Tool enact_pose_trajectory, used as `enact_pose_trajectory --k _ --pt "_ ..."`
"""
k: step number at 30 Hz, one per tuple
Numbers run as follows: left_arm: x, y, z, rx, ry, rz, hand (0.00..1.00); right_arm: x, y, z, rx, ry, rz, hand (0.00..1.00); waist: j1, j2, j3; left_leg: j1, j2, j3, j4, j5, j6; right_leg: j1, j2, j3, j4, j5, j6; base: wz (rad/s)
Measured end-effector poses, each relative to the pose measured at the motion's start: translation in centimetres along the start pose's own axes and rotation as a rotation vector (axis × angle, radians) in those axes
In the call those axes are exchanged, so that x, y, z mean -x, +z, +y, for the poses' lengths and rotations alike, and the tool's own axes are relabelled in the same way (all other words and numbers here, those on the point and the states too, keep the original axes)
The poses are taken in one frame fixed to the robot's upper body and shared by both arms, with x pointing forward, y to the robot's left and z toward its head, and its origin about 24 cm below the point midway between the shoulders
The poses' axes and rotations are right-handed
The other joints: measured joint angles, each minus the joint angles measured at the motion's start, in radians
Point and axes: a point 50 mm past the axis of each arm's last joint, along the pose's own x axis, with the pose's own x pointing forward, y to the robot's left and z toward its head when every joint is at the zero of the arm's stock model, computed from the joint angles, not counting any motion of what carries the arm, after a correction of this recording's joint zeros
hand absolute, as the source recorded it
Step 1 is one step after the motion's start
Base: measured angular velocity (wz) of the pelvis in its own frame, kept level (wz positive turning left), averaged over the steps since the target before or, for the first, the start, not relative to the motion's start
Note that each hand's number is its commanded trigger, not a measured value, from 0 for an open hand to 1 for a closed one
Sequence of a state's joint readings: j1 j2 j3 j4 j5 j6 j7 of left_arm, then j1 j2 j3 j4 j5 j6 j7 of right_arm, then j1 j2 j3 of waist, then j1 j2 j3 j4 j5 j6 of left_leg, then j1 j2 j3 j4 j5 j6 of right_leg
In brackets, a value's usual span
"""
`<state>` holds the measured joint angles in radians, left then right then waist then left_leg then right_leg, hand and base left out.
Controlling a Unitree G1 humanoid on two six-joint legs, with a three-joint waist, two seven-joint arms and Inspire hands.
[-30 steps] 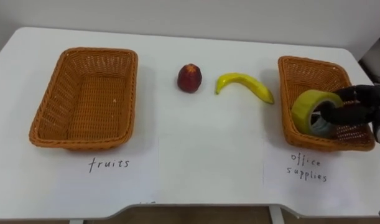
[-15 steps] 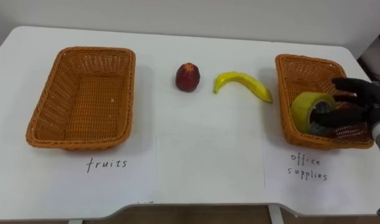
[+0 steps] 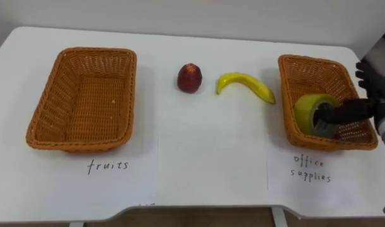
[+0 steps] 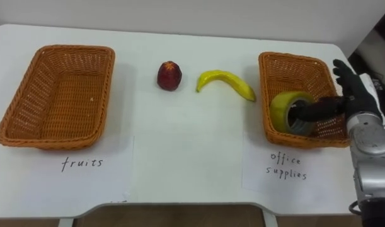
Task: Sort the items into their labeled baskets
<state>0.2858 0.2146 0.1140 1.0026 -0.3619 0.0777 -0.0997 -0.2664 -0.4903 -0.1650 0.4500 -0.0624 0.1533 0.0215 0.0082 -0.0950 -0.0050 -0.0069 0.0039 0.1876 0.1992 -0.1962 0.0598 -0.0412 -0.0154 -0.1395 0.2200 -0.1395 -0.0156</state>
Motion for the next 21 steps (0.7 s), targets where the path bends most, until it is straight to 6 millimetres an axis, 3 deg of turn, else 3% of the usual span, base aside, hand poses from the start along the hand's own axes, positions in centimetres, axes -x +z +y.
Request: enact_pose_trajectory --k 7,12,15,21 --pt "0.1 -0.2 0.1 0.002 0.003 0.001 0.0 0.2 2.6 -0.8 0.097 -0.02 -0.108 0.0 -0.008 0.004 -0.0035 0.003 0.0 0.0 0.002 0.001 -0.001 -0.006 -0.002 -0.001 0.0 0.0 0.0 0.0" --pt "0.2 -0.5 0.5 0.016 0.023 0.009 0.0 0.7 4.7 -1.1 0.128 -0.043 -0.196 0.0 -0.022 -0.011 0.0022 0.019 0.0 -0.011 -0.005 0.0 -0.004 0.026 -0.006 -0.02 -0.015 0.0 0.0 0.05" --pt "0.2 -0.5 0.6 0.022 0.029 0.008 0.0 1.0 5.8 -1.2 0.133 -0.052 -0.247 0.0 -0.027 -0.017 -0.0003 0.02 -0.001 -0.017 -0.004 0.0 -0.003 0.035 -0.008 -0.032 -0.018 0.0 0.0 0.1" --pt "0.0 -0.8 0.7 0.039 0.058 0.039 0.0 1.1 6.3 -1.5 0.127 -0.07 -0.269 0.0 -0.032 -0.02 0.001 0.033 -0.005 -0.035 -0.004 -0.001 -0.002 0.066 -0.012 -0.056 -0.033 0.0 0.001 0.09"
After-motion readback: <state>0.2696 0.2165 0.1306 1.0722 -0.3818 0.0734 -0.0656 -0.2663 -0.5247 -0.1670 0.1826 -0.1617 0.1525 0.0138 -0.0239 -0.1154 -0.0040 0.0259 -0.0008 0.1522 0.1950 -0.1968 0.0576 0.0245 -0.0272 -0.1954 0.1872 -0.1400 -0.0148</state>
